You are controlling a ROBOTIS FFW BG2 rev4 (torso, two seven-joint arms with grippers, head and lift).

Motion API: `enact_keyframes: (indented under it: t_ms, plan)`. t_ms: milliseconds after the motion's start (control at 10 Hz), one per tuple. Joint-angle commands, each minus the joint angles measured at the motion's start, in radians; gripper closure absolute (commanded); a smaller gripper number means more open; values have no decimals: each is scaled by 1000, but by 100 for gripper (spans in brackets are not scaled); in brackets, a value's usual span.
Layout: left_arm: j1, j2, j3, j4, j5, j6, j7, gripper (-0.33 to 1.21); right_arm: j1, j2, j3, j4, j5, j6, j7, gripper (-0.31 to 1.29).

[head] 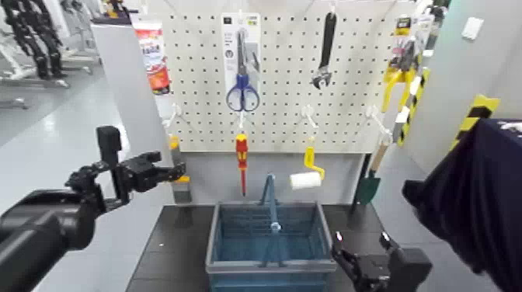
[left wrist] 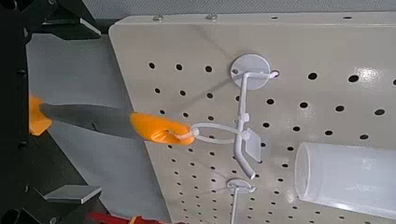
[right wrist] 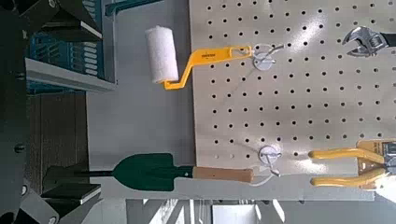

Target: Put the yellow paint brush into the crate.

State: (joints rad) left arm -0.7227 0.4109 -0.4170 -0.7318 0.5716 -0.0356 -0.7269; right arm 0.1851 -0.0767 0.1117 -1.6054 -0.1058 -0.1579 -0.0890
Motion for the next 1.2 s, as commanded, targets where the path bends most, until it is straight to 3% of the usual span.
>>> enact_keyframes:
  t_ms: [100,300,500,600,700,1200]
  plan:
    - [-26,-14,-6,25,1,-9,-8,13,-3,2,2,1,0,-6,0,16]
    - [-35,-23,-13,45,2,-9,-14,21,-4,2,3,2,-2,-9,0,16]
    - [-37,-26,-13,54,8,-7,-16,72,-4,2,3,2,-2,-11,0,16]
    - [-37,-26,-13,60,14,-4,-16,84,-4,2,3,2,-2,-11,0,16]
    - [-37,-26,-13,63,30,-6,-16,105,-6,0,3,2,-2,-11,0,16]
    - [-34,-32,-11,60,36,-10,-19,117,-3,0,3,4,-2,-17,0,16]
